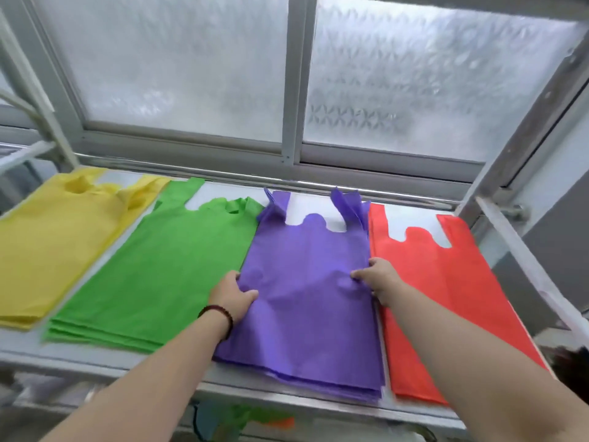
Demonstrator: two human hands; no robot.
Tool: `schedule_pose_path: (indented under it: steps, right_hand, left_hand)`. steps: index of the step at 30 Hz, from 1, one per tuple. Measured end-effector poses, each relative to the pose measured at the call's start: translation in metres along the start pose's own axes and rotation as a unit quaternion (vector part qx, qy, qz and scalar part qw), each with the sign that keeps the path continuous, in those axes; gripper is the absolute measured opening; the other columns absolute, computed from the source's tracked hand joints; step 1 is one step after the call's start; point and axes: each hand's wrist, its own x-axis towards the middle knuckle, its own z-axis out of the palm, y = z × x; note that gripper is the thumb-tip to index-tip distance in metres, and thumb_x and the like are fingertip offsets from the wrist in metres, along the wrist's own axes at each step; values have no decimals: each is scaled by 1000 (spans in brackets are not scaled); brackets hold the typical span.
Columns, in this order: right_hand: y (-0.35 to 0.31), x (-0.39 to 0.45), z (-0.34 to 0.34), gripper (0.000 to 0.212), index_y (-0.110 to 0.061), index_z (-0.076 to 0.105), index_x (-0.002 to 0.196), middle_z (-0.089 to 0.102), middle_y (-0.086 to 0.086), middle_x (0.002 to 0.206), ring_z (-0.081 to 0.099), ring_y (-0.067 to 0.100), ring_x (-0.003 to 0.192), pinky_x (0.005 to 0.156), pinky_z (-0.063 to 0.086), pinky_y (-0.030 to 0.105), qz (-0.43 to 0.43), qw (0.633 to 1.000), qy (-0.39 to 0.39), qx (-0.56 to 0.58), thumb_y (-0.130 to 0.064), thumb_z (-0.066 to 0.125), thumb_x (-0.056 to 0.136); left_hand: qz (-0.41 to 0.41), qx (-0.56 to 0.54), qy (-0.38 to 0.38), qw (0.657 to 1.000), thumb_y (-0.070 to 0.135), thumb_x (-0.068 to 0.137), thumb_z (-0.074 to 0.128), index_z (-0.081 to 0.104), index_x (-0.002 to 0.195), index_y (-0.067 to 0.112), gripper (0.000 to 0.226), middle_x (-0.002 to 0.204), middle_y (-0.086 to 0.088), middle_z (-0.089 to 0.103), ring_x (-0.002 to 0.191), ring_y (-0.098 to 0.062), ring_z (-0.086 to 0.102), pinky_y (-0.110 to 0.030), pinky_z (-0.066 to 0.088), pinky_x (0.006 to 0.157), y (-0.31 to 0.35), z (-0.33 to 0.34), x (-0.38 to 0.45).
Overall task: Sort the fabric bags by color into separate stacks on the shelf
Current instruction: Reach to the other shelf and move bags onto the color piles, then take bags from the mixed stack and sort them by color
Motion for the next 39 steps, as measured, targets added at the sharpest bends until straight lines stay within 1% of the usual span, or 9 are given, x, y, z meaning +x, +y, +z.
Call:
schedule_pose_path:
  steps: [5,8,10,13,18,21,26,32,39]
  right_hand:
    - [-4,3,-9,18,-2,58,90,57,14,79,54,26,71,57,46,33,-20,999,16,-39,1,61,72]
    - [-14,-4,-16,17,-5,51,91,53,11,81,52,27,76,59,43,31,-26,994,18,-107,-2,56,75]
    - [-27,-16,-21,23,-7,50,103,55,12,98,54,30,88,61,41,28,-41,984,23,-173,-5,54,80]
    - [-53,-31,-25,45,-3,46,129,55,14,127,54,31,113,83,44,32,-117,958,20,-261,-9,53,85]
    - [-112,-76,-3,52,-10,44,137,52,11,136,49,28,124,97,43,34,-273,890,-42,-363,-13,56,86]
    - [-154,-104,30,52,-12,46,136,54,10,135,49,26,125,102,41,32,-355,835,-60,-415,-15,57,86]
    - [-224,-163,111,54,-13,44,138,56,11,134,54,27,121,102,43,35,-462,778,-71,-420,-20,59,86]
    - [-295,-249,215,53,-14,47,136,58,11,132,54,28,121,101,44,38,-551,737,-77,-383,-21,59,84]
    - [-341,-348,322,49,-14,52,131,64,9,122,58,28,114,96,47,37,-627,700,-98,-328,-15,59,83]
  left_hand:
    - [-9,79,-12,997,24,83,64,51,122,3,46,126,-17,59,116,-30,56,-31,42,94,8,7,-7]
    - [-26,142,-20,989,30,86,61,47,124,1,50,128,-19,55,120,-32,52,-31,41,95,18,9,-14]
    - [-20,185,-11,982,31,86,59,46,124,0,51,130,-21,51,122,-34,48,-33,39,98,25,3,-17]
    - [2,213,-4,977,30,86,58,42,130,0,56,134,-23,46,125,-34,45,-34,36,103,31,-20,-20]
    - [70,271,46,959,31,88,56,44,134,8,54,137,-15,47,127,-30,45,-40,39,105,30,-87,-36]
    - [86,306,101,943,32,88,55,43,136,13,53,139,-8,46,128,-26,45,-42,41,103,24,-141,-52]
    - [88,335,148,926,33,88,55,38,139,14,57,142,-8,42,129,-27,42,-43,39,104,-9,-241,-79]
    - [51,339,213,915,30,85,58,48,127,11,47,132,-12,50,122,-30,49,-41,44,98,-65,-364,-117]
    - [0,336,260,905,25,85,56,46,132,11,49,134,-12,49,124,-30,47,-42,43,99,-146,-464,-168]
